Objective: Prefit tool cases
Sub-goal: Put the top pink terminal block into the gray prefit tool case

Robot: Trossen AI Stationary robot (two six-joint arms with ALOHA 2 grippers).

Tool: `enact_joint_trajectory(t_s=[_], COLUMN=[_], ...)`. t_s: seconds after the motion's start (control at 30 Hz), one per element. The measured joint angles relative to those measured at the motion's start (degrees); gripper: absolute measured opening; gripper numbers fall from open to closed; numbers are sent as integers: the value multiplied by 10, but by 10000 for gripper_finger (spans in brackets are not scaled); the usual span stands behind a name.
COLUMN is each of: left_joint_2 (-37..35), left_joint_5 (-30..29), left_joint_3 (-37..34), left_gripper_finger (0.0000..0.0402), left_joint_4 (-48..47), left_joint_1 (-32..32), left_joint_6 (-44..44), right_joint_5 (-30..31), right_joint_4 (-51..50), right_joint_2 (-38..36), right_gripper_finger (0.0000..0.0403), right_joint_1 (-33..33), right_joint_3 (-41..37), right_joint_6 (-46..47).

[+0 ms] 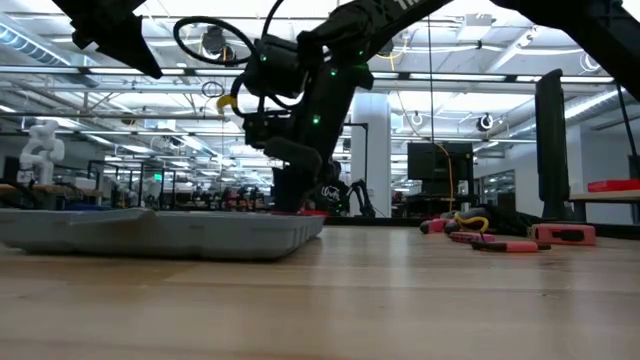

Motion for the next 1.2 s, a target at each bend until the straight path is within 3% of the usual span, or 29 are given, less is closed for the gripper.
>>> enact_joint_trajectory(t_s=[0.23,0.5,1.2], left_joint_2=[0,0,0], left_joint_5=[0,0,6], left_joint_3=[0,0,0], left_gripper_finger=[10,10,10], left_joint_4=[1,0,0], left_joint_1=[0,0,0], left_joint_6=[0,0,0], right_joint_5=[28,-22,-21], right_joint_4=[1,-10,11], right_joint_2=[-40,-36,-12], right_gripper_finger=[0,0,0], right_joint_1=[0,10,10], right_joint_3=[0,0,0], right_joint_6=[-6,9,14])
